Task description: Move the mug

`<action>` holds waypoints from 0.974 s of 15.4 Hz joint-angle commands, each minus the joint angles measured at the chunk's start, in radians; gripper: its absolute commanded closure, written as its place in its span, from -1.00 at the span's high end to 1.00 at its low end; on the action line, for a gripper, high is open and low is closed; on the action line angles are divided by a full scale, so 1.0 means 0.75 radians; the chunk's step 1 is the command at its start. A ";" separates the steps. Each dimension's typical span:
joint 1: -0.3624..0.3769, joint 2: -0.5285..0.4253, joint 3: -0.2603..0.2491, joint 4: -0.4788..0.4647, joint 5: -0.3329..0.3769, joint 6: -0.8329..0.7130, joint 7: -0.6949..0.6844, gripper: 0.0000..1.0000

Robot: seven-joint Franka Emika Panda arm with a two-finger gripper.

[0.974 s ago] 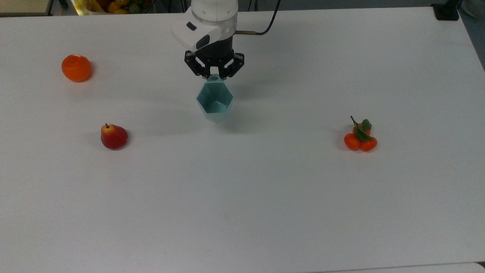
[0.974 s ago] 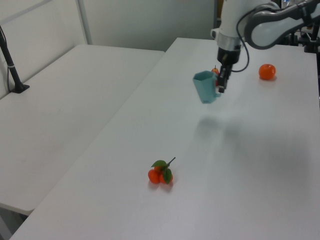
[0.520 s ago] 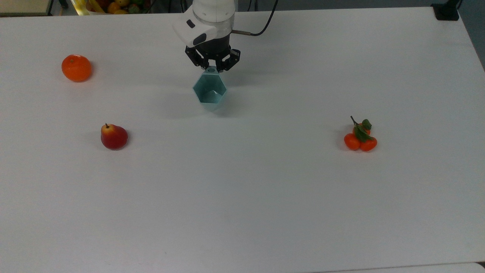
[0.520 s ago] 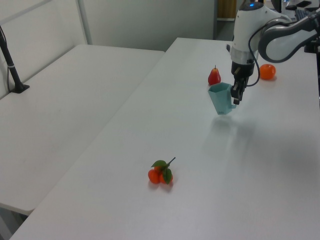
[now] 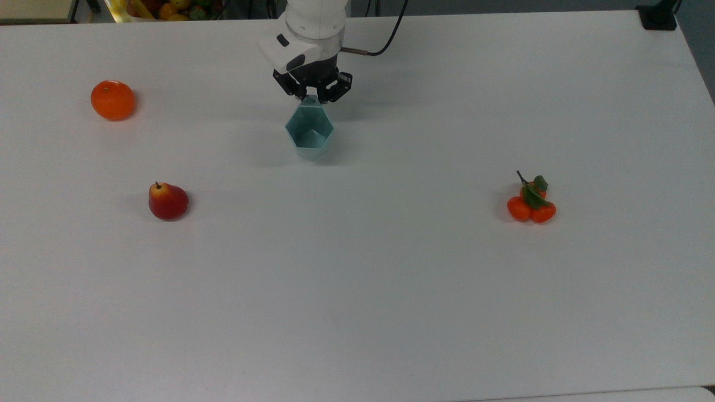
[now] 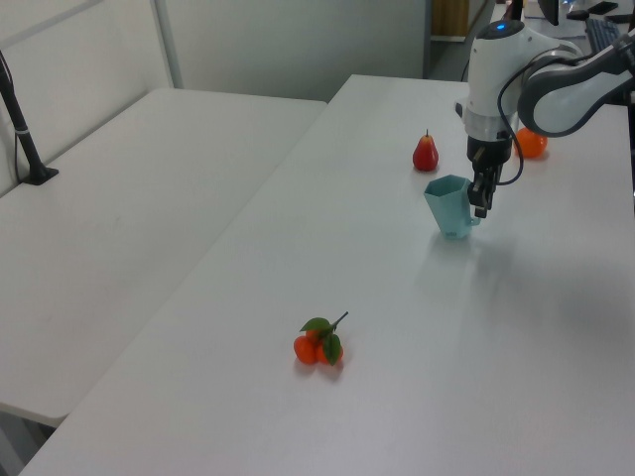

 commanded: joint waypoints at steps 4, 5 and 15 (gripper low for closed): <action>0.021 -0.036 -0.007 0.071 -0.056 -0.212 0.011 1.00; 0.023 -0.034 -0.007 0.118 -0.056 -0.265 -0.005 1.00; 0.013 0.005 -0.009 0.669 -0.013 -0.552 -0.228 1.00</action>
